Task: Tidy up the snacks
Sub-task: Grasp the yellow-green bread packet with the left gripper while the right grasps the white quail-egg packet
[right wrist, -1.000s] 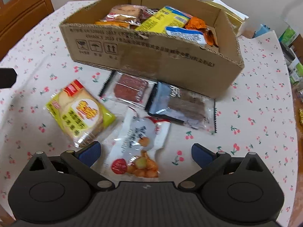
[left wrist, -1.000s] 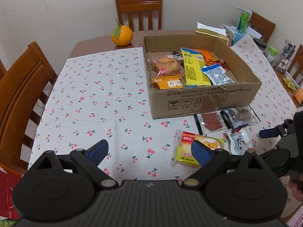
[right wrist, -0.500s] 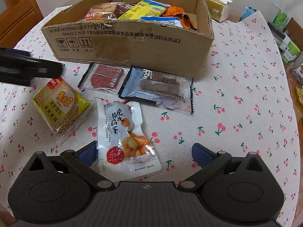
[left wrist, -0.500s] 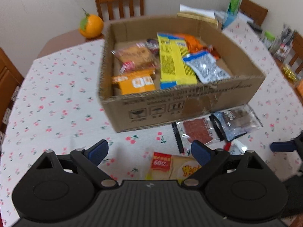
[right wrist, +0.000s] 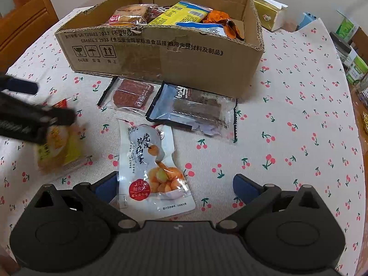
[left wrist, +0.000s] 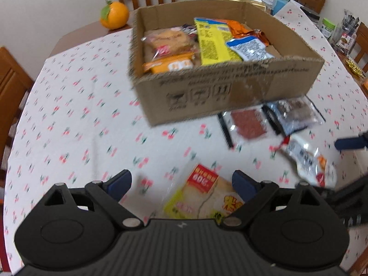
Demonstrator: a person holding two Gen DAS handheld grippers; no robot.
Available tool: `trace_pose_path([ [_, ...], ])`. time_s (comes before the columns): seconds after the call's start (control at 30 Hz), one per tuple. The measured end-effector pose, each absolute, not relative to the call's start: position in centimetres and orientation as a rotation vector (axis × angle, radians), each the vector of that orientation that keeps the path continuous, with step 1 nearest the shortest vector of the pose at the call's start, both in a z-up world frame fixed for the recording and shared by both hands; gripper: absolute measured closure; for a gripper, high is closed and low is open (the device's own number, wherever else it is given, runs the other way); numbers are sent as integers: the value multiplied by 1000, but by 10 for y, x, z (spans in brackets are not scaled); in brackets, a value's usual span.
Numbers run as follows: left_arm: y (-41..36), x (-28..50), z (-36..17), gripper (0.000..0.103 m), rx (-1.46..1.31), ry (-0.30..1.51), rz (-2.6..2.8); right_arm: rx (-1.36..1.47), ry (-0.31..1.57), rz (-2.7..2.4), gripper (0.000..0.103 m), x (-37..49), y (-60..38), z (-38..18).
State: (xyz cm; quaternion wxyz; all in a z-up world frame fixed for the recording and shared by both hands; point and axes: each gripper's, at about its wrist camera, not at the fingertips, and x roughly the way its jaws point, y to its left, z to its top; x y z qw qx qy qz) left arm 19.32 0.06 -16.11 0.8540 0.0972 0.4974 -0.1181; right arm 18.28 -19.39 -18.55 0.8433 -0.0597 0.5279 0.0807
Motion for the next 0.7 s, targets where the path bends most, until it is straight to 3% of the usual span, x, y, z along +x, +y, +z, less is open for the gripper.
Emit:
trace_pose_path([
  [0.47,11,181,-159,9,42,1028,-209,-133,1106,184,0,184,-193,-186],
  [0.7,-11,186,-172,9,160,1031,-174,-139,1100,191,0,184,-193,-186],
])
